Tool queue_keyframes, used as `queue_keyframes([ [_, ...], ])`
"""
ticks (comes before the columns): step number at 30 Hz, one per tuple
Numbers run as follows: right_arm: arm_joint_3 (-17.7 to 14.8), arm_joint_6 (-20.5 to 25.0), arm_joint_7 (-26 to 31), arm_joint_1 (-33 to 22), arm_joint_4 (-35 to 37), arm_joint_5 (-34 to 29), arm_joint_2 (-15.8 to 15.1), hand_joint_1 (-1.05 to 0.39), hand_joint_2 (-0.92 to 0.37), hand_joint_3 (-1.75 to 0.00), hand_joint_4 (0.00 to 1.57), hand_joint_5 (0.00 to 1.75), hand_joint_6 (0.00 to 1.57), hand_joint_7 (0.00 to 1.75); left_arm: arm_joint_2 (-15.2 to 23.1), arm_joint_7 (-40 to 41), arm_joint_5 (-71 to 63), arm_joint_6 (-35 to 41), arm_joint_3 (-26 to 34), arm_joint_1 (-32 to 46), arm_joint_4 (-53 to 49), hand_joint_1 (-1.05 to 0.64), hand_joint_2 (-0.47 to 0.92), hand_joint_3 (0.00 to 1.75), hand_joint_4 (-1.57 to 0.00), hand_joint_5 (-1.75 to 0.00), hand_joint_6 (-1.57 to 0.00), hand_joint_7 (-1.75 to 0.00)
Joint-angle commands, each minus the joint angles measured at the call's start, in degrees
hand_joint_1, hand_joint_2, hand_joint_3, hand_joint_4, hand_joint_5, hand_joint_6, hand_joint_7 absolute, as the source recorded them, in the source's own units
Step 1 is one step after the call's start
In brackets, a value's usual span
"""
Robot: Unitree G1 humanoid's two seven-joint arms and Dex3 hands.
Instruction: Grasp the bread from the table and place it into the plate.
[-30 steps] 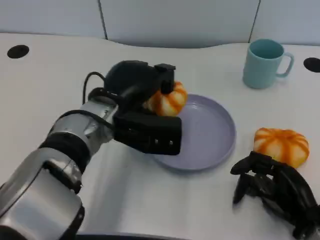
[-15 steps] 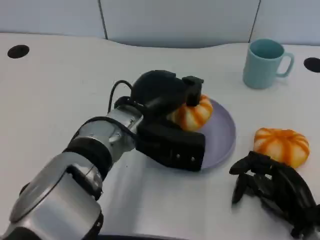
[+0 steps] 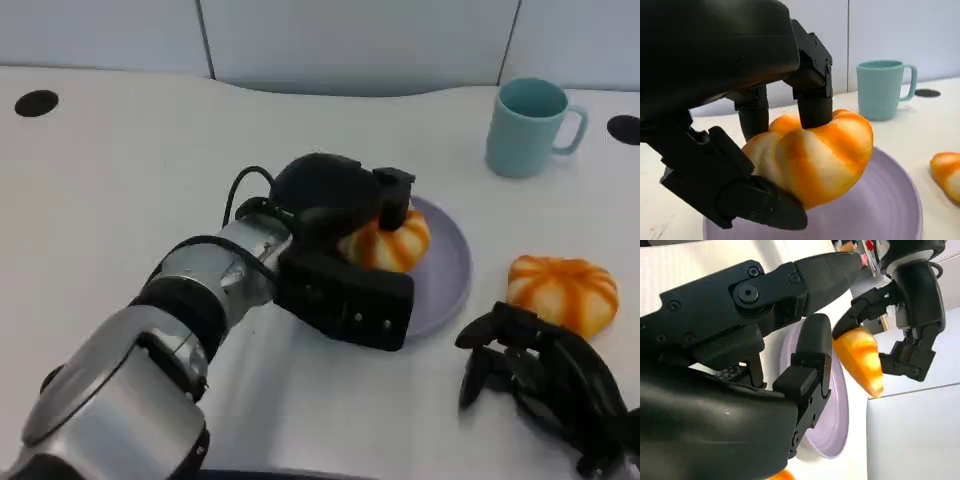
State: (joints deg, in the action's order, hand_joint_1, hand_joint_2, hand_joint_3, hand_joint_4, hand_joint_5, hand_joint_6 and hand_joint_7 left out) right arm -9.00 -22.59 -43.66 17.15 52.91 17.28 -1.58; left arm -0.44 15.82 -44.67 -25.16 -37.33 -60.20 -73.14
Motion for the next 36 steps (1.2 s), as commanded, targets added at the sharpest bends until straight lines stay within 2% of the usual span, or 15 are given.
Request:
queue_keyframes([
  [1,0.18,1.97,0.52,-1.85,0.93,-0.63,-0.13,-0.57,-0.92,-0.07,0.63,1.64,0.73,1.05,0.74,-3.97,0.88,-0.81,0.49,-1.46,0.01,-0.80,0.92,0.08,-0.26,-1.25,-0.31,-1.01],
  [3,0.14,2.17,0.39,-1.76,1.04,-0.53,-0.14,-0.57,-0.92,-0.08,0.63,1.64,0.73,1.05,0.82,-4.57,0.88,-1.09,0.49,-1.50,0.10,-0.85,0.92,0.09,-0.19,-1.09,-0.30,-0.80],
  [5,0.12,2.67,0.48,-1.68,1.03,-0.48,-0.16,-0.56,-0.92,-0.08,0.62,1.64,0.72,1.06,0.90,-4.99,0.86,-1.33,0.54,-1.55,0.16,-0.90,0.92,0.11,-0.08,-1.01,-0.29,-0.59],
  [8,0.44,2.12,1.25,-1.86,0.70,-1.11,-0.19,-0.57,-0.92,-0.08,0.62,1.64,0.72,1.06,1.13,-4.98,0.70,-1.70,0.56,-1.54,0.34,-0.95,0.92,0.16,-0.01,-0.90,-0.23,-0.50],
  [11,0.32,1.43,0.86,-1.80,0.98,-0.93,-0.12,-0.57,-0.92,-0.08,0.62,1.65,0.72,1.07,1.25,-4.53,0.43,-1.65,0.41,-1.51,0.40,-0.97,0.92,0.20,0.00,-0.81,-0.17,-0.52],
  [15,0.15,0.61,0.61,-1.57,1.79,-0.90,-0.12,-0.56,-0.92,-0.09,0.61,1.65,0.72,1.07,1.17,-5.31,0.63,-1.10,0.56,-1.57,0.27,-0.96,0.92,0.20,0.00,-0.77,-0.03,-0.75],
  [17,0.02,0.75,0.45,-1.47,2.01,-0.68,-0.10,-0.55,-0.92,-0.09,0.61,1.65,0.71,1.07,1.18,-5.34,0.65,-0.92,0.60,-1.54,0.29,-0.95,0.92,0.20,0.00,-0.76,0.00,-0.80],
  [23,-0.15,1.53,0.25,-1.40,1.99,-0.39,-0.21,-0.55,-0.92,-0.09,0.61,1.66,0.71,1.07,2.33,-4.60,1.76,-1.98,1.94,-0.73,0.89,-0.94,0.92,0.20,0.00,-0.75,0.00,-0.79],
  [29,-0.07,1.58,0.80,-1.09,2.44,-0.88,-0.58,-0.57,-0.92,-0.11,0.61,1.65,0.71,1.07,4.80,-6.38,8.05,-6.24,7.69,2.06,2.68,-0.94,0.92,0.23,0.00,-0.72,0.00,-0.71],
  [36,0.13,1.41,1.58,-0.99,2.53,-1.54,-0.94,-0.56,-0.92,-0.11,0.60,1.63,0.72,1.07,7.34,-16.37,19.94,-13.85,16.60,7.75,4.58,-0.93,0.92,0.24,0.00,-0.69,0.00,-0.64],
])
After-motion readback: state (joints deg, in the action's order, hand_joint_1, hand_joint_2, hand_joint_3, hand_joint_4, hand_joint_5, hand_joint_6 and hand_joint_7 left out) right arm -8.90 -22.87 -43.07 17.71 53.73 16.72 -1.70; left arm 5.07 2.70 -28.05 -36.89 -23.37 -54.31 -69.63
